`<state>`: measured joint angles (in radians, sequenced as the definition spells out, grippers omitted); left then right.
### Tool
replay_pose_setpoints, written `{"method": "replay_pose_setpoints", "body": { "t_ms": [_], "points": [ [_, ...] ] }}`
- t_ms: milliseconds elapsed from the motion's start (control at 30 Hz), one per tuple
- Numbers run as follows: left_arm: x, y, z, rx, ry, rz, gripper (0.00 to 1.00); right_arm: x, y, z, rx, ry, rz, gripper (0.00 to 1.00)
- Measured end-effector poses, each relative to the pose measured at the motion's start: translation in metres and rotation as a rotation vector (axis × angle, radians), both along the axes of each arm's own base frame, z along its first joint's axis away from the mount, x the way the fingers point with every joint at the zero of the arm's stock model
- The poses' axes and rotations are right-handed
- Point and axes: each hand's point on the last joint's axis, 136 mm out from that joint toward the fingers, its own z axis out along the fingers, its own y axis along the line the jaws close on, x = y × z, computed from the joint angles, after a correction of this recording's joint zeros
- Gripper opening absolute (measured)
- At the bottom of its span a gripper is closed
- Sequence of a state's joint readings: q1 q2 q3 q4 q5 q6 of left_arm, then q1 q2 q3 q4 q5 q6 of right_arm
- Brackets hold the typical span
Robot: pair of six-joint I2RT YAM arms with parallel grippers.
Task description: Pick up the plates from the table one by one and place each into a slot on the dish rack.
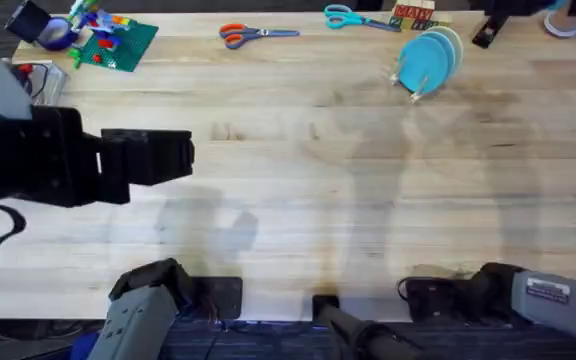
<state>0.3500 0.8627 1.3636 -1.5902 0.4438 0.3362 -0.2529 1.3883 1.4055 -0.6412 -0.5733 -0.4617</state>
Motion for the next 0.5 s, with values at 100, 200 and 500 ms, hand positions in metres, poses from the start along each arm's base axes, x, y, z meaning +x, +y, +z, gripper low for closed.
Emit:
{"method": "replay_pose_setpoints", "body": {
  "t_ms": [100, 200, 500],
  "points": [
    [0.0, 0.0, 0.0, 0.0, 0.0, 0.0, 0.993, -0.023, 0.015, 0.01, 0.013, 0.015, 0.02, 0.994],
    [0.0, 0.0, 0.0, 0.0, 0.0, 0.0, 0.993, -0.044, 0.028, 0.016, 0.016, 0.034, 0.041, 0.995],
    [0.0, 0.0, 0.0, 0.0, 0.0, 0.0, 0.993, -0.117, 0.082, 0.011, 0.032, 0.181, 0.178, 0.995]
  ]
}}
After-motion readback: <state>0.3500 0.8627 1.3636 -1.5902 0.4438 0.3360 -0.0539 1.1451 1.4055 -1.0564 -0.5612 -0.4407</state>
